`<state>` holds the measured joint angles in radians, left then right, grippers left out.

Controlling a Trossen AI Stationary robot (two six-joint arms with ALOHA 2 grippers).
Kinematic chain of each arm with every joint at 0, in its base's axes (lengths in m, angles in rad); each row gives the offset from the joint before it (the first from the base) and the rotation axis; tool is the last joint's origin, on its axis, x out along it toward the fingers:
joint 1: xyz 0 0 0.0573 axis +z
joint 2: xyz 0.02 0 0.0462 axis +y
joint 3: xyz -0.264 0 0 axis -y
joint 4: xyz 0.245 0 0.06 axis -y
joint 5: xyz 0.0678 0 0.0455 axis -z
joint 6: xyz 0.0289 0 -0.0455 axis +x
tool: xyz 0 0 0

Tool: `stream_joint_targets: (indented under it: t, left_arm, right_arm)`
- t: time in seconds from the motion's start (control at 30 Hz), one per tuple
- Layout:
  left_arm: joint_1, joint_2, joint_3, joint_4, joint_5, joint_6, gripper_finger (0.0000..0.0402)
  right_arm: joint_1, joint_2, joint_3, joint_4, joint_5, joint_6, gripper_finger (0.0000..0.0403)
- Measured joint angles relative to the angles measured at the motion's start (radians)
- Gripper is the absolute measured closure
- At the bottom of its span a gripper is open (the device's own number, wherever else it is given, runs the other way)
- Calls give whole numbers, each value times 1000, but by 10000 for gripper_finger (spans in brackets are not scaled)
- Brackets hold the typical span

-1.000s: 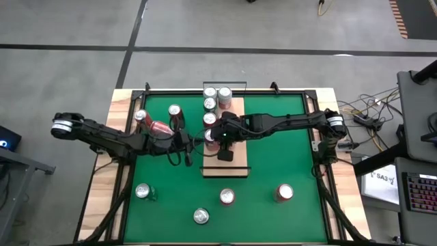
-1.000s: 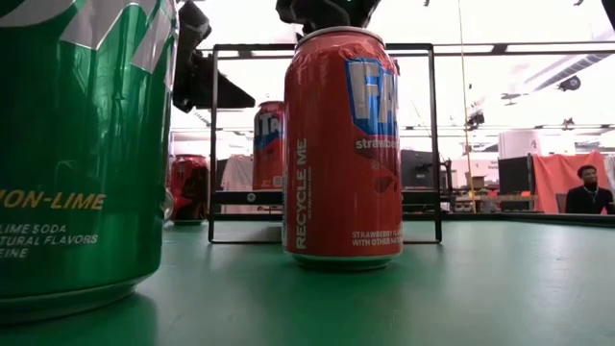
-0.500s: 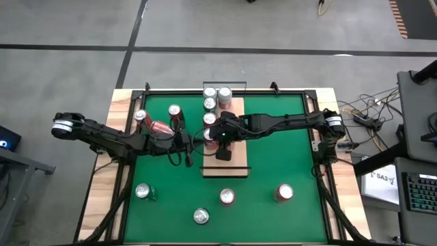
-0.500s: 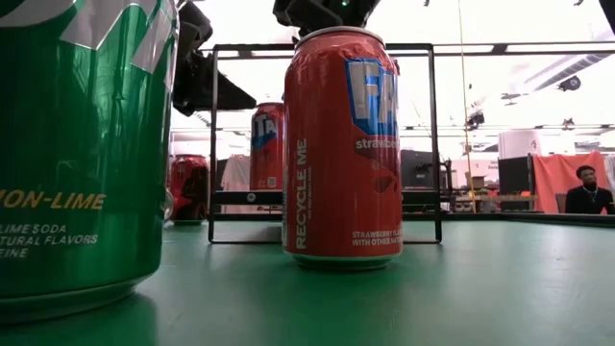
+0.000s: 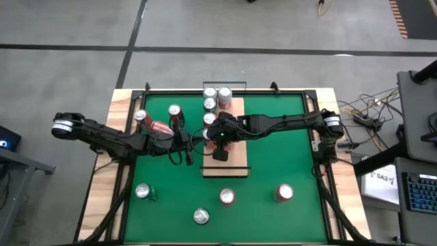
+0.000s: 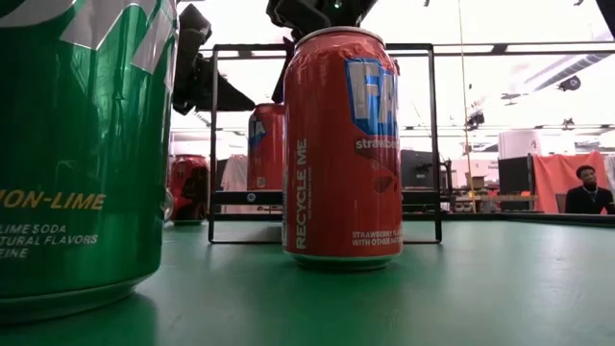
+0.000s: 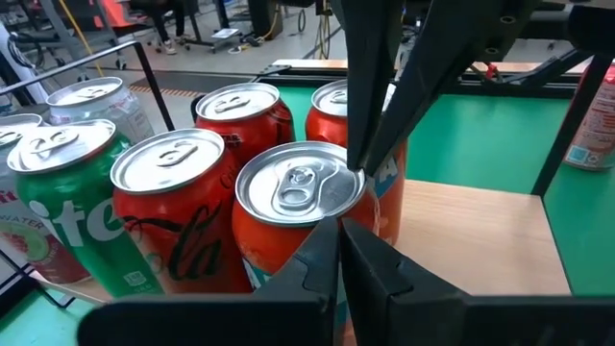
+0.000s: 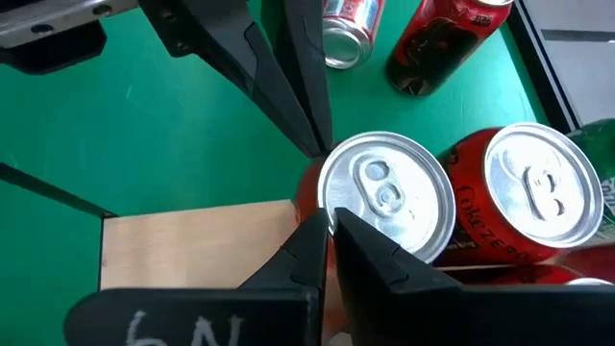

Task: Place canned beverage on shelf
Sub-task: Put the orange soda can on the shelf and aligned with the other orange soda can

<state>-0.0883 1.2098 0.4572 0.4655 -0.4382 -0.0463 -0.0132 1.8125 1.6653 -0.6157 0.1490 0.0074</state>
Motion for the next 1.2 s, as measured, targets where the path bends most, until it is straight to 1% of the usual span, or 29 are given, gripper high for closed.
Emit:
stream_joint_targets:
  t: [0.27,0.5,0.73,0.9,1.2]
  left_arm:
    - [-2,-22,0,-1,1,0,402]
    - [-5,-59,1,-128,2,3,402]
    - [-5,-40,1,-116,3,-8,402]
    - [-5,-23,1,-108,3,-18,402]
    - [-3,-17,1,-81,2,-19,402]
  right_arm:
    - [0,0,4,-2,1,0,390]
    - [-1,-1,26,-50,8,-17,390]
    - [-7,-2,27,-52,11,-28,390]
    - [-7,-13,28,-54,64,-32,390]
    - [-7,-12,16,-58,63,0,390]
